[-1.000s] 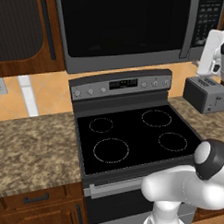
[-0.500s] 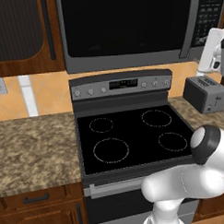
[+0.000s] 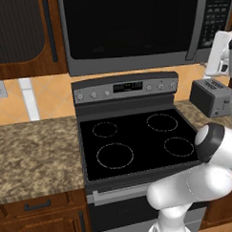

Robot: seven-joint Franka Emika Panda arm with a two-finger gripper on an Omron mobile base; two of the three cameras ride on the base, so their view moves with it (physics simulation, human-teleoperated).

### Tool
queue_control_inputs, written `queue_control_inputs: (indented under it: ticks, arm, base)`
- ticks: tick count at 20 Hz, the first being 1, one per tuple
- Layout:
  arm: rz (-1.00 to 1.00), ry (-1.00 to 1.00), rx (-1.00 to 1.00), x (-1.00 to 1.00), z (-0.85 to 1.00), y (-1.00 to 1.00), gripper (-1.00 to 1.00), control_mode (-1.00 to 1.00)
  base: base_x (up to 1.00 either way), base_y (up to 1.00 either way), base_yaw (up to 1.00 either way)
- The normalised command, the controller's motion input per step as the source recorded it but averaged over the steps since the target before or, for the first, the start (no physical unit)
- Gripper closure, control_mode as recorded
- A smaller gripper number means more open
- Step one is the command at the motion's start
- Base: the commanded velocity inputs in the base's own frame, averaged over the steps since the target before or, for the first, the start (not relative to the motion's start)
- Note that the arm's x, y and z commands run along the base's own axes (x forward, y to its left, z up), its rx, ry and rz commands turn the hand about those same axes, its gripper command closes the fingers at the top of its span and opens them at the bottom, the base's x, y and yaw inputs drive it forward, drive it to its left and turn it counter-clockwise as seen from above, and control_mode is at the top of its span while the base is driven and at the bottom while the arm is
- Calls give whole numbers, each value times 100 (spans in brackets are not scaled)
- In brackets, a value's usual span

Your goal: Open the microwave, place the bowl with waffle inside the microwave, then close the microwave door and turn it on.

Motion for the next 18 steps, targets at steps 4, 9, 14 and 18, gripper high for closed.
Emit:
queue_control_inputs:
  ticks: [4, 9, 14, 18]
  arm:
    - [0, 1, -1, 17, -13, 0, -100, -100]
    - [1, 0, 0, 30, 0, 0, -100, -100]
    - [2, 0, 0, 36, -17, 0, -100, -100]
    - [3, 0, 0, 29, -30, 0, -100, -100]
  base:
    - [0, 0, 0]
    - [0, 0, 0]
    - [0, 0, 0]
    - [0, 0, 0]
